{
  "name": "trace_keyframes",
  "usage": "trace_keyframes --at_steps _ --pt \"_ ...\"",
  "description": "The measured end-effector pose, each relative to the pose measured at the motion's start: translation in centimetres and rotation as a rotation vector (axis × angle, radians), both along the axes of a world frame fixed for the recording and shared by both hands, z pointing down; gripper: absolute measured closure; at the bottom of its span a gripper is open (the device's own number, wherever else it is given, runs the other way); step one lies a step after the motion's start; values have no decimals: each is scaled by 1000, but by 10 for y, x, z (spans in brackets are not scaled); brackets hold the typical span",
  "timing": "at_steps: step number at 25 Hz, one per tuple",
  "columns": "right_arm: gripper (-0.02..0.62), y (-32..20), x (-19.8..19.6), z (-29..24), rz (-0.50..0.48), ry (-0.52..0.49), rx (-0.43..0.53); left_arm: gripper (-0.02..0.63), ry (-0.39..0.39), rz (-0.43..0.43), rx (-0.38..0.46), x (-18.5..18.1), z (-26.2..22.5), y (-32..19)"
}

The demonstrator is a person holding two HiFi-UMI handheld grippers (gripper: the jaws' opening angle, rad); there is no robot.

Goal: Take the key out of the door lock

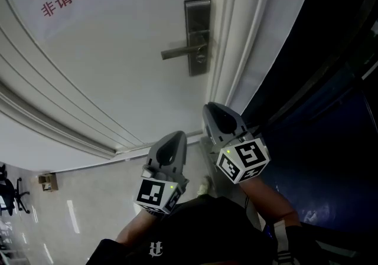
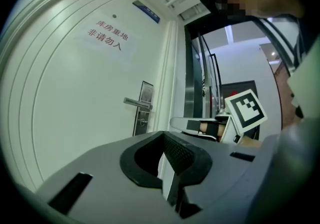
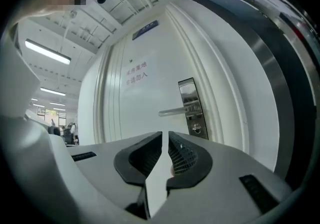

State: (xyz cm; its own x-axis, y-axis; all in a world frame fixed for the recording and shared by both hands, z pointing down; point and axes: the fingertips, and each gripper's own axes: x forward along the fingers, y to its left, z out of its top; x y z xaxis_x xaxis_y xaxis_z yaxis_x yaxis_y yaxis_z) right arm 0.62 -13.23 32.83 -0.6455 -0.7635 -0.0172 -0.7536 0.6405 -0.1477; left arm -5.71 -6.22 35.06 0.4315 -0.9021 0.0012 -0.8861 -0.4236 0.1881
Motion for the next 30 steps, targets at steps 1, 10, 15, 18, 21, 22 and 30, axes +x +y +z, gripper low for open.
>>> trace_keyframes --at_steps 1,10,15,18,21,22,30 --pt "577 -11 1 0 -3 -2 1 600 3 -5 0 2 0 -9" --pt "575 -72 0 5 -3 -11 1 600 -23 -39 4 8 -4 -62" --pt "498 -106 -8 15 56 22 7 600 -37 -15 -5 1 -1 -88" --pt "464 -126 -14 21 104 57 16 600 -28 12 4 -3 -5 -103" --pt "434 -145 -18 24 161 99 40 600 -27 36 5 -8 -5 -114" --pt "428 -151 -19 25 179 111 47 600 -27 41 3 -10 -4 -117" --pt "425 -179 -24 32 251 157 62 600 -17 53 -11 -26 3 -138"
